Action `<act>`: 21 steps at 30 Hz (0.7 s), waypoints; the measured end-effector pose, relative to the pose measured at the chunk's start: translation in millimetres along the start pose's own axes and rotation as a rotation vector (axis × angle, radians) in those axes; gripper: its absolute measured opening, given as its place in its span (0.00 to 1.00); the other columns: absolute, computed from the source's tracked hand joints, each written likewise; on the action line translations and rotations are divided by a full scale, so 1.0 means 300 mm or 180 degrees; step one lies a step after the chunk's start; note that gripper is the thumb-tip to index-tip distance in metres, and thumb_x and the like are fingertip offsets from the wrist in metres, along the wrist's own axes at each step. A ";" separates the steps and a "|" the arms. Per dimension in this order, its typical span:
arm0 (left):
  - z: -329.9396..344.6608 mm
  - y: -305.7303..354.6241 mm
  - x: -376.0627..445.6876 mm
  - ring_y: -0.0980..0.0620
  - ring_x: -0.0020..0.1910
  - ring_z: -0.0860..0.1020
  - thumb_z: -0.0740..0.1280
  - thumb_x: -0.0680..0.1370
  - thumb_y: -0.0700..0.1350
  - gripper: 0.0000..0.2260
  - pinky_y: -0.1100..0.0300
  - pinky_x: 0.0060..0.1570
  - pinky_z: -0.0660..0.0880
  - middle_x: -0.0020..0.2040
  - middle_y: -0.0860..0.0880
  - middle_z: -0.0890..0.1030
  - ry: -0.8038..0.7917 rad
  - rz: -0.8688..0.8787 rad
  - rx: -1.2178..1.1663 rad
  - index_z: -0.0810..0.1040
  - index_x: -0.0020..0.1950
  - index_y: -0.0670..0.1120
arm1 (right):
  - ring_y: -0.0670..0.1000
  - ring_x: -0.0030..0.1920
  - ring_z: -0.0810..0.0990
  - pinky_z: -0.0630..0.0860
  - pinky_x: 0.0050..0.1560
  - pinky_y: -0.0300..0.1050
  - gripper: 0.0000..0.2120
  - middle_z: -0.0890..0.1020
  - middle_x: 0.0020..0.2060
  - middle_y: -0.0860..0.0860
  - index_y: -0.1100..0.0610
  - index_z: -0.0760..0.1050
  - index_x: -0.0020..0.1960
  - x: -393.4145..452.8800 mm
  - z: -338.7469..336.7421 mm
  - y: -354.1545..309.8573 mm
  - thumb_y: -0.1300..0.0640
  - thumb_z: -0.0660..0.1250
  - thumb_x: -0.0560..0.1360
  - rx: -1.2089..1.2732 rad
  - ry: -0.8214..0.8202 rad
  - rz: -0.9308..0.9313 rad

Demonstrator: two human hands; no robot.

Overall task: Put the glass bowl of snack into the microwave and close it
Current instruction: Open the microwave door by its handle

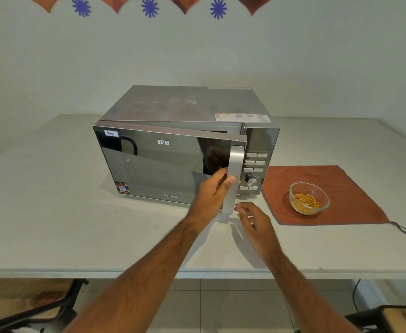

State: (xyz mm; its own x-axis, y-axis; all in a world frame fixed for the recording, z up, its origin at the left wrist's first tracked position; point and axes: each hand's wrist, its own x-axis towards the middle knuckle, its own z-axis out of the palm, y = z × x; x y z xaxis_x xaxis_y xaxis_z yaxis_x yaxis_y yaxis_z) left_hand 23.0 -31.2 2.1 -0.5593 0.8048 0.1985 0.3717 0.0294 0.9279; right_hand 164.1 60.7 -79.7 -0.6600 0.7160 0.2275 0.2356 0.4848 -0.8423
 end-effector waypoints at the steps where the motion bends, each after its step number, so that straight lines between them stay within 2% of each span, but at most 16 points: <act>1: -0.002 0.001 -0.013 0.53 0.68 0.78 0.62 0.87 0.52 0.21 0.73 0.59 0.73 0.72 0.50 0.80 0.0009 0.0004 -0.0030 0.72 0.80 0.49 | 0.44 0.59 0.83 0.81 0.58 0.44 0.09 0.83 0.60 0.44 0.48 0.77 0.63 -0.010 -0.003 0.021 0.52 0.62 0.84 -0.0077 0.0014 0.0043; 3: -0.006 0.003 -0.040 0.55 0.68 0.78 0.62 0.87 0.52 0.21 0.67 0.64 0.75 0.72 0.51 0.80 0.0035 0.0002 -0.0086 0.72 0.80 0.49 | 0.49 0.63 0.80 0.79 0.64 0.47 0.12 0.79 0.65 0.46 0.49 0.74 0.66 -0.020 -0.007 0.059 0.51 0.62 0.84 -0.0370 -0.0093 0.0081; 5: -0.009 0.003 -0.063 0.56 0.67 0.78 0.62 0.87 0.52 0.20 0.59 0.68 0.76 0.72 0.50 0.81 0.0054 -0.0002 -0.0124 0.73 0.79 0.50 | 0.51 0.69 0.76 0.72 0.68 0.45 0.17 0.75 0.71 0.48 0.50 0.71 0.72 -0.017 -0.006 0.089 0.50 0.63 0.84 -0.0771 -0.0237 0.0034; 6: -0.010 0.003 -0.074 0.56 0.66 0.79 0.62 0.87 0.53 0.19 0.59 0.68 0.76 0.71 0.51 0.81 0.0057 0.0008 -0.0130 0.73 0.78 0.51 | 0.52 0.72 0.74 0.70 0.70 0.45 0.20 0.73 0.74 0.49 0.51 0.69 0.75 -0.017 -0.004 0.099 0.49 0.62 0.84 -0.0938 -0.0295 0.0021; 9: -0.021 0.002 -0.104 0.61 0.62 0.80 0.63 0.87 0.54 0.18 0.64 0.64 0.76 0.67 0.57 0.82 0.0123 -0.0008 -0.0084 0.75 0.76 0.54 | 0.53 0.82 0.60 0.58 0.82 0.52 0.29 0.62 0.82 0.51 0.54 0.59 0.82 -0.013 0.012 0.124 0.44 0.59 0.84 -0.1448 -0.0520 0.0032; 12: -0.036 0.010 -0.139 0.74 0.56 0.80 0.64 0.86 0.56 0.14 0.77 0.51 0.75 0.59 0.71 0.81 0.0164 -0.0024 -0.0027 0.75 0.72 0.61 | 0.54 0.84 0.48 0.44 0.83 0.53 0.33 0.53 0.84 0.53 0.56 0.50 0.84 -0.007 0.022 0.150 0.42 0.53 0.85 -0.1970 -0.0749 0.0002; 14: -0.049 0.018 -0.164 0.79 0.55 0.78 0.65 0.85 0.56 0.11 0.80 0.47 0.73 0.53 0.78 0.80 0.0159 -0.0078 -0.0028 0.75 0.68 0.64 | 0.56 0.84 0.46 0.43 0.83 0.55 0.34 0.50 0.84 0.55 0.57 0.47 0.84 -0.005 0.027 0.156 0.41 0.49 0.85 -0.2260 -0.0856 0.0032; 16: -0.064 0.024 -0.192 0.79 0.56 0.78 0.64 0.85 0.57 0.10 0.81 0.48 0.73 0.52 0.81 0.79 0.0146 -0.0128 -0.0065 0.75 0.66 0.68 | 0.56 0.84 0.47 0.45 0.84 0.57 0.34 0.51 0.84 0.56 0.58 0.47 0.84 -0.006 0.035 0.151 0.40 0.47 0.85 -0.2417 -0.0911 0.0027; 21: -0.092 0.047 -0.275 0.75 0.57 0.80 0.64 0.81 0.64 0.11 0.79 0.46 0.75 0.55 0.77 0.82 0.0235 -0.0126 -0.0224 0.77 0.63 0.70 | 0.57 0.84 0.48 0.47 0.84 0.58 0.34 0.52 0.84 0.56 0.59 0.47 0.84 -0.013 0.038 0.144 0.40 0.45 0.85 -0.2502 -0.0895 0.0032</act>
State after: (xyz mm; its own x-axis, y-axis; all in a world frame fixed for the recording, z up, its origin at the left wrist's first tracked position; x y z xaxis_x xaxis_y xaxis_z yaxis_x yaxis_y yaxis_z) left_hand 54.0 -113.5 7.5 -0.6265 0.7580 0.1815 0.2967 0.0165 0.9548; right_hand 168.7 72.9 -122.6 -0.7841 0.6206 0.0036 0.6028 0.7629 -0.2336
